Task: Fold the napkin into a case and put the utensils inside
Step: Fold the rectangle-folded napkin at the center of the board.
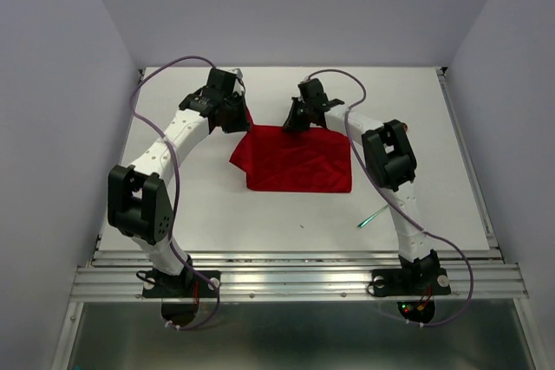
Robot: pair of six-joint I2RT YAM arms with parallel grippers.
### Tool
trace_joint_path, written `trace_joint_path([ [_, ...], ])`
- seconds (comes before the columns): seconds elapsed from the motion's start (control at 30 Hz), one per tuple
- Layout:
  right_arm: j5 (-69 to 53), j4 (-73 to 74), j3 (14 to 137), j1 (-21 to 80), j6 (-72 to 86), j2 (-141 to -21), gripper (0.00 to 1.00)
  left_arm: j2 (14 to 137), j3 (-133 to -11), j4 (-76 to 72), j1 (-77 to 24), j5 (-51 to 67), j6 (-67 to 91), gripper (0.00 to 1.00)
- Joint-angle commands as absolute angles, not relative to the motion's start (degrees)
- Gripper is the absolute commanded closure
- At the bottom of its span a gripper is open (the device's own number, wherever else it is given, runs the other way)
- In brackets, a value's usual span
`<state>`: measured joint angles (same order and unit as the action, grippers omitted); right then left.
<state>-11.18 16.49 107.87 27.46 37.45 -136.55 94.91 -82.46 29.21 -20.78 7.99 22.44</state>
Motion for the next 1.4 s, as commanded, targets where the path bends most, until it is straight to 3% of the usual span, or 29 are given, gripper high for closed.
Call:
trace_joint_path([
  [0.0, -10.02, 16.52, 109.25, 27.51, 38.5, -137.37, 0.99, 93.16, -86.13, 30.14, -20.65, 8.88, 21.27, 1.0],
  [0.8, -8.17, 15.47, 106.08, 27.51, 41.57, -137.46, 0.99, 99.05, -93.51, 28.56, -26.63, 15.73, 21.27, 1.0],
  [1.37, -14.76, 11.51, 109.6, 27.51, 42.8, -137.28, 0.99, 98.35, -92.99, 29.44, -26.63, 13.89, 19.6, 1.0],
])
